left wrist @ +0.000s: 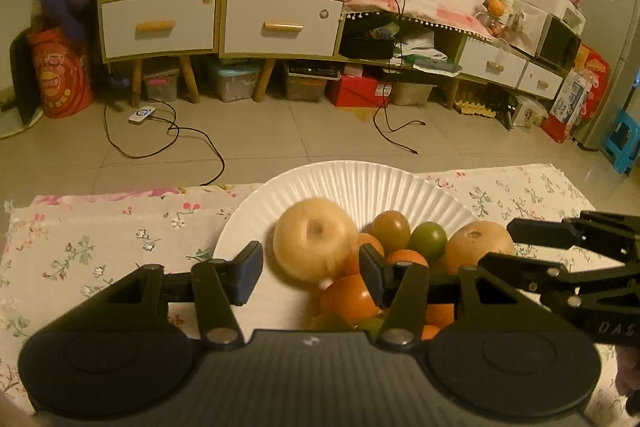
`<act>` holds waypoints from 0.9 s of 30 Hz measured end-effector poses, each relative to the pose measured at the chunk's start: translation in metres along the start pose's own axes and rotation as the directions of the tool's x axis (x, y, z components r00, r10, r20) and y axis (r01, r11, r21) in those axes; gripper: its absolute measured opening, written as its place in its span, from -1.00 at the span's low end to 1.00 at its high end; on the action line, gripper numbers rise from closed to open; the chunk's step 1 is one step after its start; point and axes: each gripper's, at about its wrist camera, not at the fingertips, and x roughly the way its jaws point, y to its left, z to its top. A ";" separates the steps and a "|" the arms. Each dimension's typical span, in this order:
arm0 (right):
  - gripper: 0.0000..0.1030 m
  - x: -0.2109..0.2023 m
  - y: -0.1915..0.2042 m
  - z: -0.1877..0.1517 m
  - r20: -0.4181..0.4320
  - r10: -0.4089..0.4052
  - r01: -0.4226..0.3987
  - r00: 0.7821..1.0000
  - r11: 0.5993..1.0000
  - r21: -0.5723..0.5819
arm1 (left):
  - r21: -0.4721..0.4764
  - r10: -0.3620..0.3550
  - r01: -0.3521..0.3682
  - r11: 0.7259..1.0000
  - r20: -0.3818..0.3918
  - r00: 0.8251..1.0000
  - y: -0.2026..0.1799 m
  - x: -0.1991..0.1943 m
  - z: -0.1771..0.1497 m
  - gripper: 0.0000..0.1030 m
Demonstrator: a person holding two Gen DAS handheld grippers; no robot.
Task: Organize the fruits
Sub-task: 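Carry both large fruits onto the white plate and open both tools, then withdraw both open tools back from the plate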
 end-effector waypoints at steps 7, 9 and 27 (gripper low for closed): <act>0.12 -0.013 0.002 -0.002 0.005 -0.018 0.018 1.000 1.000 0.004 | -0.010 -0.001 0.001 1.000 0.008 1.000 0.000 -0.015 -0.005 0.34; 0.15 -0.019 0.001 -0.003 0.008 -0.023 0.023 1.000 1.000 0.012 | -0.011 0.001 -0.001 1.000 0.010 1.000 -0.001 -0.024 -0.008 0.39; 0.74 -0.076 0.029 -0.034 -0.021 -0.104 0.105 0.994 0.994 0.031 | -0.038 0.056 -0.056 0.998 -0.002 0.998 -0.025 -0.106 -0.059 1.00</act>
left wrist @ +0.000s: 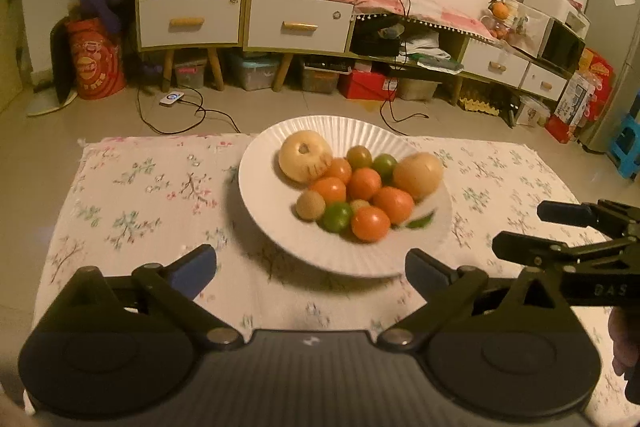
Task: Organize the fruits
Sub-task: 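Withdraw both open tools back from the plate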
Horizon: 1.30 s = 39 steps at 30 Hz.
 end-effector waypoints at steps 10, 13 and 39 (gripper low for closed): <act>0.94 -0.041 0.018 -0.017 -0.018 -0.145 0.145 0.989 0.989 -0.011 | -0.012 0.124 -0.124 0.992 -0.019 0.992 -0.015 -0.046 -0.036 1.00; 0.98 -0.048 0.020 -0.024 -0.031 -0.161 0.162 0.986 0.987 0.015 | -0.019 0.168 -0.169 0.985 -0.045 0.985 -0.019 -0.055 -0.042 1.00; 1.00 -0.061 0.045 -0.044 -0.045 -0.216 0.217 0.975 0.976 0.013 | -0.071 0.195 -0.199 0.977 -0.057 0.979 -0.049 -0.080 -0.060 1.00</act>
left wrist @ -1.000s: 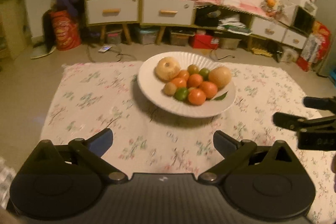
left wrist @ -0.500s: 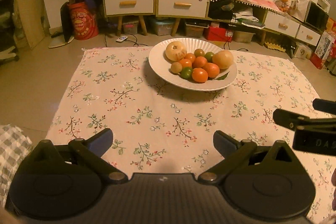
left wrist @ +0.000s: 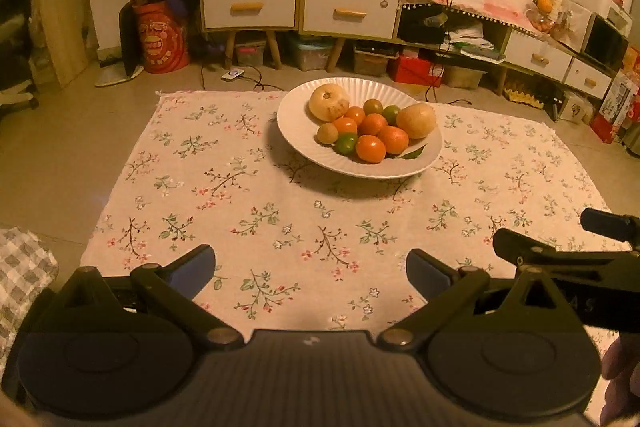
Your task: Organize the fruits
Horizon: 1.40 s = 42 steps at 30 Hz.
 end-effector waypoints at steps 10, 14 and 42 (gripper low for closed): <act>1.00 0.001 0.000 -0.001 -0.007 -0.006 0.006 1.000 1.000 0.006 | -0.016 0.031 -0.031 0.999 -0.020 0.999 -0.002 0.003 -0.001 1.00; 1.00 0.000 -0.001 -0.001 -0.002 -0.005 0.005 1.000 1.000 0.006 | -0.015 0.034 -0.034 0.999 -0.018 0.999 -0.002 0.002 0.000 1.00; 1.00 0.002 0.000 -0.002 -0.011 -0.004 0.004 1.000 1.000 0.005 | 0.007 0.043 -0.043 0.999 -0.016 0.999 -0.006 0.002 -0.001 1.00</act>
